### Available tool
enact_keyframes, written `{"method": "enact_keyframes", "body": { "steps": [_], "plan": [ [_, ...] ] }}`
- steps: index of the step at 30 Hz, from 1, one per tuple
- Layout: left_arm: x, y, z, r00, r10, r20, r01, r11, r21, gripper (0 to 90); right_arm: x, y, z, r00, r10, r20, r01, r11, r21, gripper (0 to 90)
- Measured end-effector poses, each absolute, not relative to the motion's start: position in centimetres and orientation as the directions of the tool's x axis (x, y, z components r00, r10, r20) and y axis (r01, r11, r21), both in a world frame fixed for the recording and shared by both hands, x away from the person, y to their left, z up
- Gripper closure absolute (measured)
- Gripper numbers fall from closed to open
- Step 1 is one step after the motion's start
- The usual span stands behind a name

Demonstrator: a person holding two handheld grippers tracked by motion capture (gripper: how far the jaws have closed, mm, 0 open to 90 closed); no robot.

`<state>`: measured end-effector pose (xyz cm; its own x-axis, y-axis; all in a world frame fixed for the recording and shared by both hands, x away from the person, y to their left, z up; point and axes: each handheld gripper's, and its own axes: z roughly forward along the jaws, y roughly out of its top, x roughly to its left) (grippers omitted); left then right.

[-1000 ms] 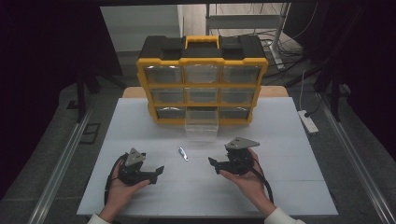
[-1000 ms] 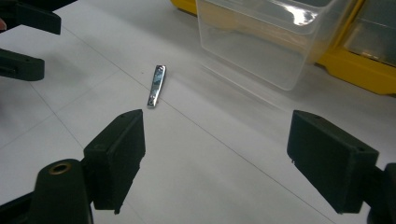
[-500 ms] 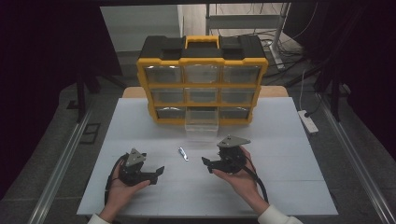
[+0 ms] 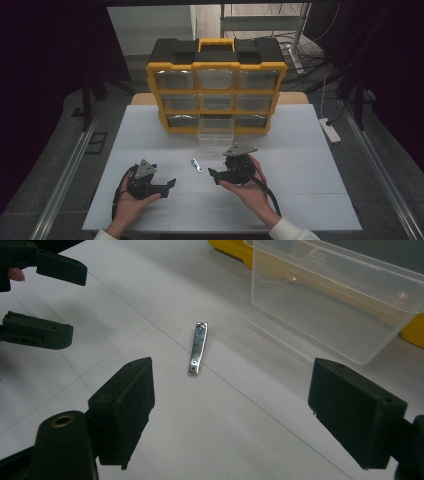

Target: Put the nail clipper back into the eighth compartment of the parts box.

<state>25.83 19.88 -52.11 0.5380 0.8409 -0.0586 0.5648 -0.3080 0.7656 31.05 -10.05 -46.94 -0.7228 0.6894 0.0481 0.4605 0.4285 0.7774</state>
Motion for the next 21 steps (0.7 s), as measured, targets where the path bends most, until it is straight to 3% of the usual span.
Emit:
{"method": "enact_keyframes", "body": {
  "steps": [21],
  "plan": [
    [25.8, 19.7, -52.2, 0.55, 0.834, -0.05, 0.56, -0.324, 0.763, 11.2, 32.0, -7.0, -46.9, -0.709, 0.704, 0.047, 0.495, 0.449, 0.744, 20.4]
  ]
}}
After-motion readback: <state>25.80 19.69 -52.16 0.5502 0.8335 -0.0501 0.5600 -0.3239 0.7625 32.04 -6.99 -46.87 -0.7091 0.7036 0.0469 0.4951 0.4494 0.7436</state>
